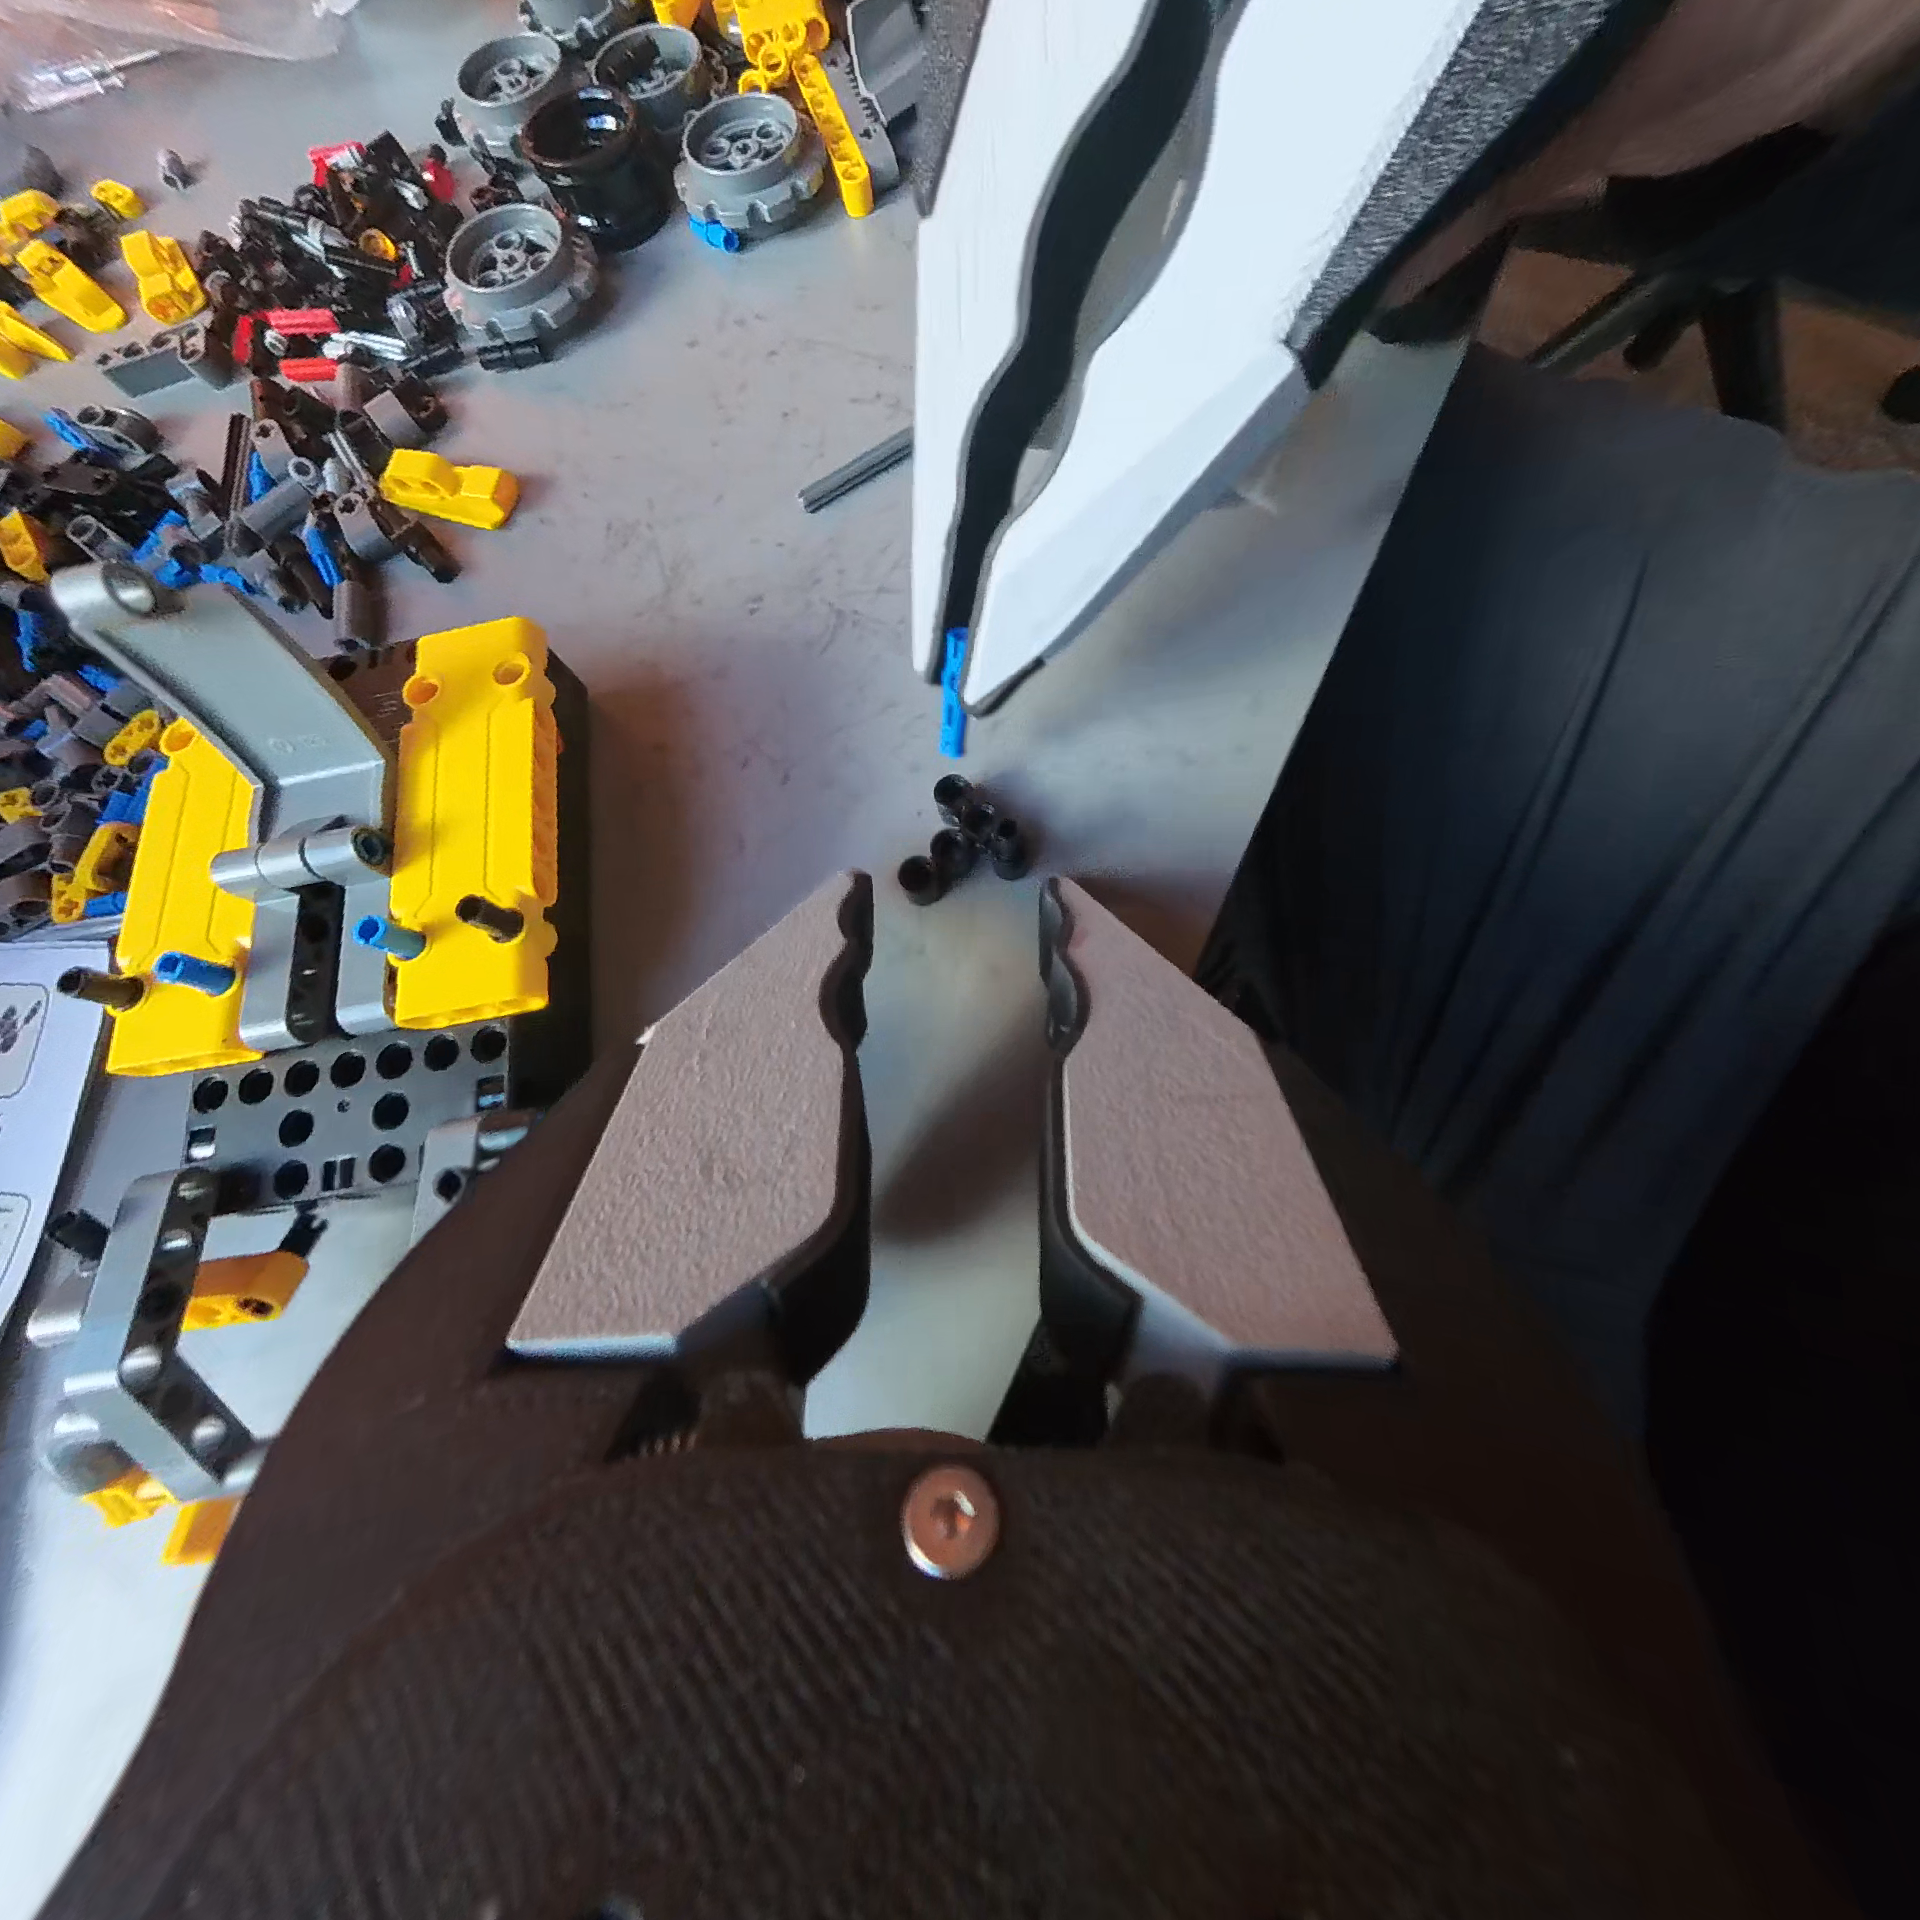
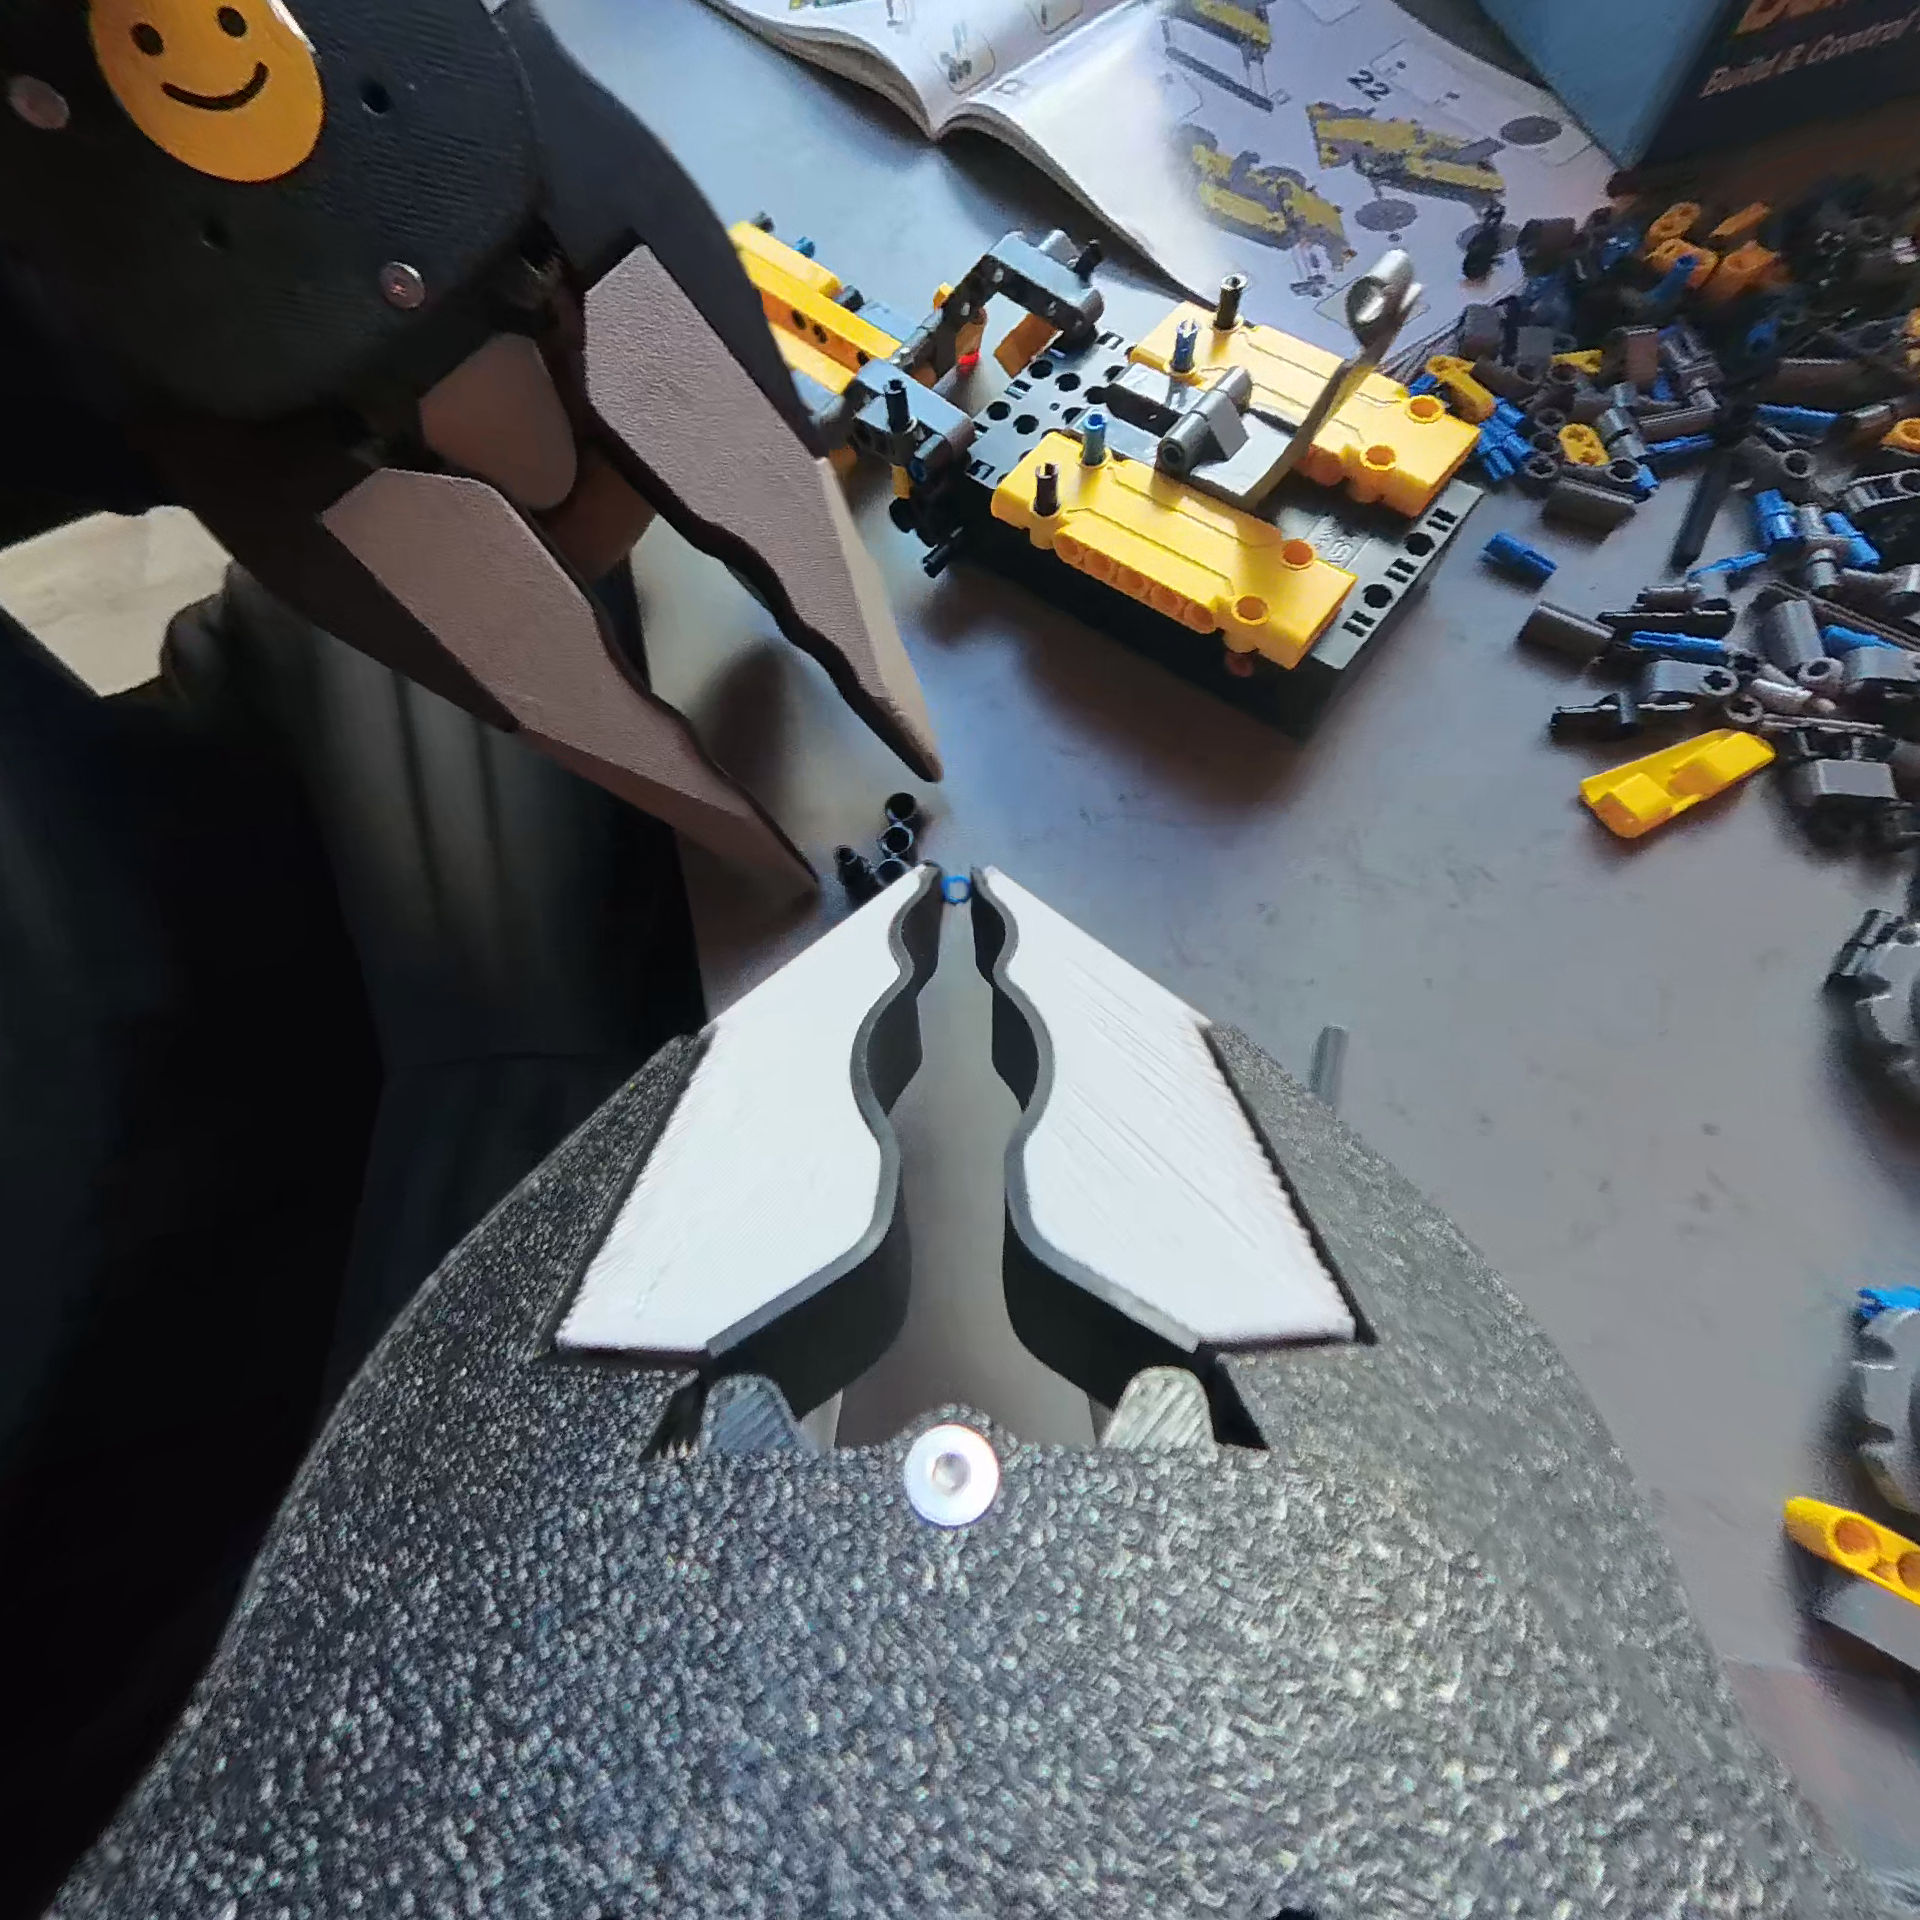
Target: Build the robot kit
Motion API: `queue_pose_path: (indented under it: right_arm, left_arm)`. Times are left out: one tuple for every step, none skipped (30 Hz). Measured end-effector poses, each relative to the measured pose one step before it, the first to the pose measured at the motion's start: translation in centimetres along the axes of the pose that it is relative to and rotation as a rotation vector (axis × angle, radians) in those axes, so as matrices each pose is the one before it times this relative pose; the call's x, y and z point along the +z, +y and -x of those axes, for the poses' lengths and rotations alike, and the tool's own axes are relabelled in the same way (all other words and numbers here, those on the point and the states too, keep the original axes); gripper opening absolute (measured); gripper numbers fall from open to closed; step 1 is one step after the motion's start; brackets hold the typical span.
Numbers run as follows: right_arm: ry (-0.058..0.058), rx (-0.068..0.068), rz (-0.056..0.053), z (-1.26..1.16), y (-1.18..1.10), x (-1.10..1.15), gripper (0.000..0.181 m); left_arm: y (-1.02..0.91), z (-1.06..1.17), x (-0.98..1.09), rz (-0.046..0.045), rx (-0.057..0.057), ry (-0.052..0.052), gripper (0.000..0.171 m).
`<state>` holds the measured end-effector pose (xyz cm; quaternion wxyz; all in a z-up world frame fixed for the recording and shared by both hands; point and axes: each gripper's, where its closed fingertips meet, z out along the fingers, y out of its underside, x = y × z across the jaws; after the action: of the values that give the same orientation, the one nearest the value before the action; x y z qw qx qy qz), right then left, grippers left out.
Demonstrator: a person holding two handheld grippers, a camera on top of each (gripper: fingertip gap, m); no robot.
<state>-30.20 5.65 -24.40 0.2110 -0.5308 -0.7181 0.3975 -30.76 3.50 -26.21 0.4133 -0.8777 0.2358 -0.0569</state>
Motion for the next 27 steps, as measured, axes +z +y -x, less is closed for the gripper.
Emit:
queue_pose_path:
  right_arm:
    - [0.0042, -0.0039, 0.006, -0.233, -0.005, 0.147, 0.005]
    - [-0.0019, -0.0037, 0.0084, -0.164, -0.018, 0.221, 0.005]
    - [-0.003, -0.0053, 0.0051, -0.15, -0.075, 0.24, 0.005]
    - [-0.0078, -0.0035, 0.0073, -0.073, -0.036, 0.229, 0.005]
    - [-0.0095, 0.0002, 0.0119, -0.01, 0.064, 0.165, 0.005]
    - [-0.0095, 0.0003, 0.0112, 0.053, 0.114, 0.085, 0.005]
    - [-0.0147, 0.0015, 0.0073, 0.206, 0.127, 0.009, 0.005]
    - [-0.0129, 0.0051, 0.001, 0.247, 0.093, -0.05, 0.005]
    - [-0.0103, 0.0079, -0.0032, 0.253, 0.086, -0.077, 0.005]
    - [-0.014, 0.0101, -0.0061, 0.336, 0.077, -0.108, 0.005]
    - [-0.0166, 0.0111, -0.0088, 0.389, 0.044, -0.11, 0.005]
    - [-0.019, 0.0097, -0.0062, 0.454, 0.068, -0.101, 0.005]
    - [-0.0168, 0.0051, -0.006, 0.437, 0.037, -0.106, 0.005]
    - [0.0005, 0.0023, -0.0051, 0.165, 0.009, -0.093, 0.005]
    - [0.0131, 0.0009, 0.0, -0.076, 0.066, -0.116, 0.005]
    - [0.0124, 0.0021, 0.0027, -0.157, 0.117, -0.139, 0.005]
    - [0.0089, 0.0052, -0.0003, -0.162, 0.069, -0.152, 0.005]
    - [0.0035, 0.008, -0.0049, -0.115, -0.006, -0.14, 0.005]
    - [-0.0069, 0.0094, -0.006, 0.063, -0.054, -0.118, 0.005]
    - [-0.0129, 0.0064, -0.0068, 0.21, -0.108, -0.063, 0.005]
    - [-0.0083, 0.0013, -0.0063, 0.183, -0.125, 0.013, 0.005]
    - [0.0006, -0.0021, 0.0008, 0.052, -0.018, 0.084, 0.005]
    - [0.0065, -0.0041, 0.0082, -0.053, 0.115, 0.142, 0.005]
    - [0.0046, -0.0032, 0.0108, -0.061, 0.184, 0.146, 0.005]
    - [0.0008, -0.0003, 0.0065, -0.013, 0.121, 0.117, 0.005]
    - [0.001, 0.0034, 0.0019, -0.034, 0.048, 0.058, 0.005]
    - [0.0025, 0.0029, -0.001, -0.064, -0.031, -0.007, 0.005]
  left_arm:
    - [0.067, -0.077, -0.063, -0.00359, -0.0069, 0.003, 0.029]
    - [0.033, -0.035, -0.046, -0.00603, -0.0056, 0.0006, 0.028]
    - [0.027, -0.017, -0.021, -0.00701, -0.0023, -0.0004, 0.027]
    - [-0.004, 0.014, -0.002, -0.00381, 0.0002, -0.0013, 0.026]
    - [-0.007, 0.041, 0.022, -0.00028, 0.0009, -0.0019, 0.025]
    - [-0.02, 0.049, 0.044, 0.00139, 0.0004, -0.0001, 0.024]
    - [-0.019, 0.118, 0.028, 0.00261, -0.0006, -0.0029, 0.024]
    - [0.004, 0.165, 0.014, 0.00218, -0.0011, -0.0053, 0.024]
    - [0.025, 0.171, -0.016, 0.00164, -0.0012, -0.0057, 0.024]
    - [0.061, 0.18, -0.053, 0.00059, -0.0015, -0.0066, 0.024]
    - [0.072, 0.167, -0.071, -0.00038, -0.0033, -0.0046, 0.023]
    - [0.074, 0.155, -0.064, 0.00034, -0.0048, -0.0032, 0.022]
    - [0.056, 0.179, -0.053, -0.00069, -0.0053, -0.0058, 0.021]
    - [-0.032, 0.076, -0.066, -0.00424, -0.0055, -0.0006, 0.021]
    - [-0.043, -0.149, -0.05, -0.00238, 0.0007, 0.0114, 0.021]
    - [0.006, -0.313, -0.049, 0.00227, 0.0104, 0.0189, 0.023]
    - [0.012, -0.329, -0.074, 0.00125, 0.0147, 0.0167, 0.024]
    - [-0.032, -0.433, -0.082, -0.00435, 0.0203, 0.0229, 0.027]
    - [-0.04, -0.448, -0.113, -0.00696, 0.0225, 0.0256, 0.028]
    - [-0.044, -0.286, -0.061, -0.00639, 0.0163, 0.0181, 0.028]
    - [-0.063, -0.184, -0.005, -0.00302, 0.0087, 0.0157, 0.028]
    - [-0.045, -0.184, 0.008, 0.00313, 0.0027, 0.0152, 0.029]
    - [-0.084, -0.144, -0.016, 0.00271, 0.002, 0.0097, 0.03]
    - [-0.14, -0.086, -0.063, -0.00372, 0.0023, 0.0029, 0.031]
    - [-0.123, -0.056, -0.047, -0.00627, -0.0002, -0.0008, 0.031]
    - [-0.005, -0.001, 0.031, -0.00051, -0.0059, -0.0038, 0.03]
    - [0.084, 0.062, 0.146, 0.00541, -0.0099, -0.0066, 0.029]
